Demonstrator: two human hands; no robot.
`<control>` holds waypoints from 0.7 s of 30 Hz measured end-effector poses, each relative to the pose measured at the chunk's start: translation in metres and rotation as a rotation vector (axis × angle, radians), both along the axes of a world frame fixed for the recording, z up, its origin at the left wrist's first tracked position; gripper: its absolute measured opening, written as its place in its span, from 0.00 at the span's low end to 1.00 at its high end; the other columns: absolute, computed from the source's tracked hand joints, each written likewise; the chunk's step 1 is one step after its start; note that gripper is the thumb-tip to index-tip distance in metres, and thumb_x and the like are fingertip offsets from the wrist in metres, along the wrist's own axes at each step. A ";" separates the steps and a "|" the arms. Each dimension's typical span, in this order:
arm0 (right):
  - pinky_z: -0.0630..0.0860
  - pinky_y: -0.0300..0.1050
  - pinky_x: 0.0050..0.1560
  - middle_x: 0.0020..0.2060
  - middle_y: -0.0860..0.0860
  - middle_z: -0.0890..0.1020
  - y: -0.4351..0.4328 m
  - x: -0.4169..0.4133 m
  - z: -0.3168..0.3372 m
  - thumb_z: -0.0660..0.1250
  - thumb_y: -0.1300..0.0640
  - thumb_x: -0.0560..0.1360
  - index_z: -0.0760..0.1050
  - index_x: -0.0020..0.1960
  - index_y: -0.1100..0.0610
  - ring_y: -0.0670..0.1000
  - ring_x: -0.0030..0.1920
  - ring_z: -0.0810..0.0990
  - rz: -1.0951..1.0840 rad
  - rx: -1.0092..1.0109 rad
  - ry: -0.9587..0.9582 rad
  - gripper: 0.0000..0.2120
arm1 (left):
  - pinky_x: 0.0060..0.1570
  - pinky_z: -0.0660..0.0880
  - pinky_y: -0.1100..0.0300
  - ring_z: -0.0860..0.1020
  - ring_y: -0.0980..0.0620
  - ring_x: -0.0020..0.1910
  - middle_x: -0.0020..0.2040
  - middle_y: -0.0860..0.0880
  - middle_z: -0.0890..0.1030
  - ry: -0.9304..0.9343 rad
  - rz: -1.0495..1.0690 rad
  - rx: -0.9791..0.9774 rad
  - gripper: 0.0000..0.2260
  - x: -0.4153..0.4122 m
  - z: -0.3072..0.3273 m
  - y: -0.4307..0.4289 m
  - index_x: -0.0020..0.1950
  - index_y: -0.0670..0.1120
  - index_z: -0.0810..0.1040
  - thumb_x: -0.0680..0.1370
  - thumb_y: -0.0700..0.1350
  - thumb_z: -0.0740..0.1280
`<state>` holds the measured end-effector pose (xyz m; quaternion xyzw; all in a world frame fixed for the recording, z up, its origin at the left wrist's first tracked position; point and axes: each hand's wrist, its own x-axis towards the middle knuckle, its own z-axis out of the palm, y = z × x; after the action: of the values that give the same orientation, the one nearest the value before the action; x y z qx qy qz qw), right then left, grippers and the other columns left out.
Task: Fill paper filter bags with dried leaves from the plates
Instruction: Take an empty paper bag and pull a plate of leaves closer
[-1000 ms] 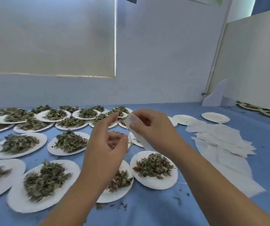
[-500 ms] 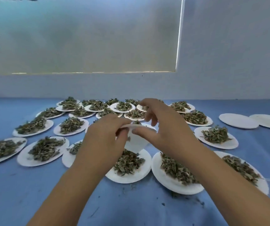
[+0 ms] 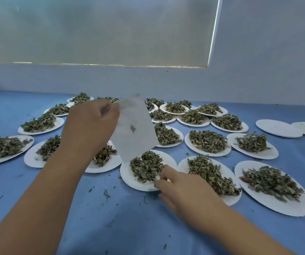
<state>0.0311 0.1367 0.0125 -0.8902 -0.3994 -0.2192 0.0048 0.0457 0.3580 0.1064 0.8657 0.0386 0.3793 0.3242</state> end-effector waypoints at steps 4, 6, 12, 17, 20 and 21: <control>0.70 0.42 0.21 0.38 0.48 0.76 -0.011 -0.005 -0.004 0.74 0.54 0.66 0.77 0.40 0.52 0.49 0.28 0.73 0.014 0.055 -0.016 0.07 | 0.32 0.67 0.56 0.72 0.46 0.33 0.37 0.39 0.78 -0.010 -0.020 -0.003 0.19 0.003 -0.003 -0.003 0.39 0.39 0.77 0.77 0.54 0.59; 0.69 0.42 0.20 0.37 0.47 0.76 -0.019 -0.007 -0.004 0.74 0.54 0.66 0.78 0.40 0.52 0.49 0.28 0.74 -0.029 0.078 -0.040 0.07 | 0.33 0.67 0.56 0.72 0.46 0.32 0.38 0.39 0.78 -0.010 -0.051 -0.016 0.18 0.005 -0.005 -0.009 0.40 0.39 0.77 0.78 0.53 0.60; 0.62 0.41 0.19 0.34 0.47 0.74 -0.050 -0.017 -0.007 0.77 0.52 0.63 0.75 0.36 0.52 0.50 0.25 0.73 -0.178 0.039 -0.103 0.11 | 0.39 0.75 0.45 0.75 0.37 0.37 0.33 0.38 0.76 -0.012 -0.097 -0.100 0.18 0.011 -0.009 -0.029 0.43 0.38 0.76 0.79 0.52 0.60; 0.64 0.43 0.15 0.31 0.47 0.72 -0.070 -0.023 -0.017 0.79 0.52 0.60 0.72 0.31 0.52 0.50 0.22 0.70 -0.269 -0.038 -0.098 0.15 | 0.38 0.74 0.48 0.76 0.38 0.37 0.36 0.43 0.79 -0.026 -0.122 -0.142 0.19 0.017 -0.005 -0.039 0.44 0.38 0.76 0.81 0.52 0.57; 0.62 0.43 0.15 0.30 0.48 0.71 -0.074 -0.021 -0.020 0.82 0.55 0.51 0.71 0.30 0.52 0.50 0.20 0.68 -0.291 -0.091 -0.087 0.20 | 0.35 0.72 0.51 0.75 0.39 0.35 0.36 0.41 0.78 -0.033 -0.153 -0.162 0.19 0.021 0.000 -0.047 0.45 0.37 0.76 0.81 0.52 0.57; 0.60 0.43 0.16 0.30 0.48 0.71 -0.074 -0.021 -0.021 0.82 0.56 0.50 0.71 0.30 0.52 0.50 0.20 0.68 -0.282 -0.101 -0.094 0.20 | 0.32 0.70 0.54 0.74 0.43 0.31 0.34 0.41 0.77 -0.027 -0.168 -0.167 0.18 0.022 0.001 -0.050 0.45 0.38 0.76 0.81 0.52 0.58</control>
<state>0.0105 0.0623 -0.0080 -0.9254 -0.2806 -0.2387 -0.0894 0.0682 0.3083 0.1078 0.8308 -0.0071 0.3577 0.4264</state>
